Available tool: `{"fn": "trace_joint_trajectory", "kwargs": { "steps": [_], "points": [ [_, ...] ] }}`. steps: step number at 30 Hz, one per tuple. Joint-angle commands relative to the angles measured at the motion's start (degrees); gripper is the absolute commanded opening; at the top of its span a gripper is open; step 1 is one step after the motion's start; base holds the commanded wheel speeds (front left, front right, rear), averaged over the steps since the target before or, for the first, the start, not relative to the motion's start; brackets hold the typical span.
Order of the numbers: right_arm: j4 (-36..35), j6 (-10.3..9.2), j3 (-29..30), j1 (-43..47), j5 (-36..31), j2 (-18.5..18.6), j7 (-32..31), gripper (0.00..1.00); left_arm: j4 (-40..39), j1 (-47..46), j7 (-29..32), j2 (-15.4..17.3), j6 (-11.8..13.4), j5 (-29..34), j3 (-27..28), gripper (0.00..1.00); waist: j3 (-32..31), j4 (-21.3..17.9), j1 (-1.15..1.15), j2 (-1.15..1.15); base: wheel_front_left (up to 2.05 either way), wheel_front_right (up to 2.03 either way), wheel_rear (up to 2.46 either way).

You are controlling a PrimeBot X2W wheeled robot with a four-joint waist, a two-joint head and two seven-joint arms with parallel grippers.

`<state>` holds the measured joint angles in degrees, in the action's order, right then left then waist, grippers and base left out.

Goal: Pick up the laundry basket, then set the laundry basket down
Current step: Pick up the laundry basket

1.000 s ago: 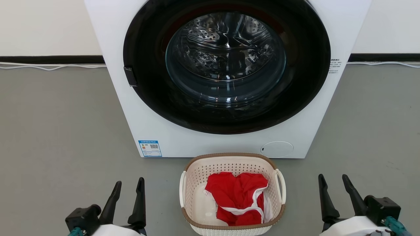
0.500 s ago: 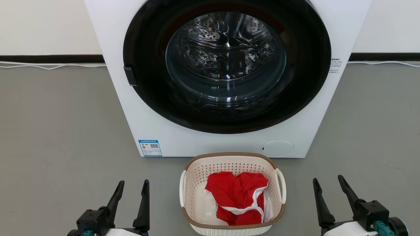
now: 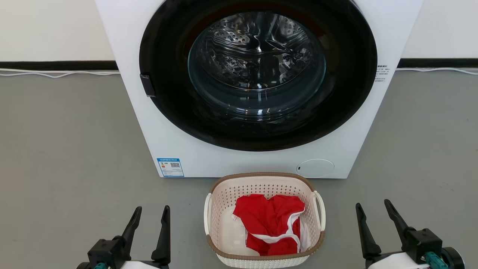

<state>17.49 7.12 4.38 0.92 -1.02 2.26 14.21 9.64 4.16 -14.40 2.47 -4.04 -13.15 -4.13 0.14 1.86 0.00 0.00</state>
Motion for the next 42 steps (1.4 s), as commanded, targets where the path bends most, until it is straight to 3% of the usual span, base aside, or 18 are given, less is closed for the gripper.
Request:
{"fn": "trace_joint_trajectory", "kwargs": {
  "steps": [1, 14, 22, 42],
  "points": [
    [-1.17, 0.36, -1.39, -1.06, -0.22, 0.62, 0.79, 1.0, -1.14, -1.31, -0.6, 0.41, 0.31, -0.13, 1.45, 1.0, 0.14, -0.04, 0.0, 0.0, 0.0, 0.0, 0.0],
    [-1.25, 0.36, 0.18, -3.39, 0.3, 0.62, 0.79, 1.0, -0.79, -4.24, -0.6, 0.41, 0.45, -0.8, 0.41, 1.0, 4.97, -0.08, 0.0, 0.0, 0.0, 0.0, 0.0],
    [2.53, 0.36, 1.87, -7.91, -0.21, 0.62, 0.79, 1.0, 1.43, -9.5, -0.6, 0.41, 1.07, -2.37, -2.37, 1.0, 11.08, 0.69, 0.0, 0.0, 0.0, 0.0, 0.0],
    [20.08, 0.36, 5.84, -29.13, -8.25, 0.62, -0.79, 1.0, 20.94, -31.65, -0.6, 0.41, 2.75, -9.26, -12.48, 1.0, 30.57, 1.63, 0.0, 0.0, 0.0, 0.0, 0.0]
  ]
}}
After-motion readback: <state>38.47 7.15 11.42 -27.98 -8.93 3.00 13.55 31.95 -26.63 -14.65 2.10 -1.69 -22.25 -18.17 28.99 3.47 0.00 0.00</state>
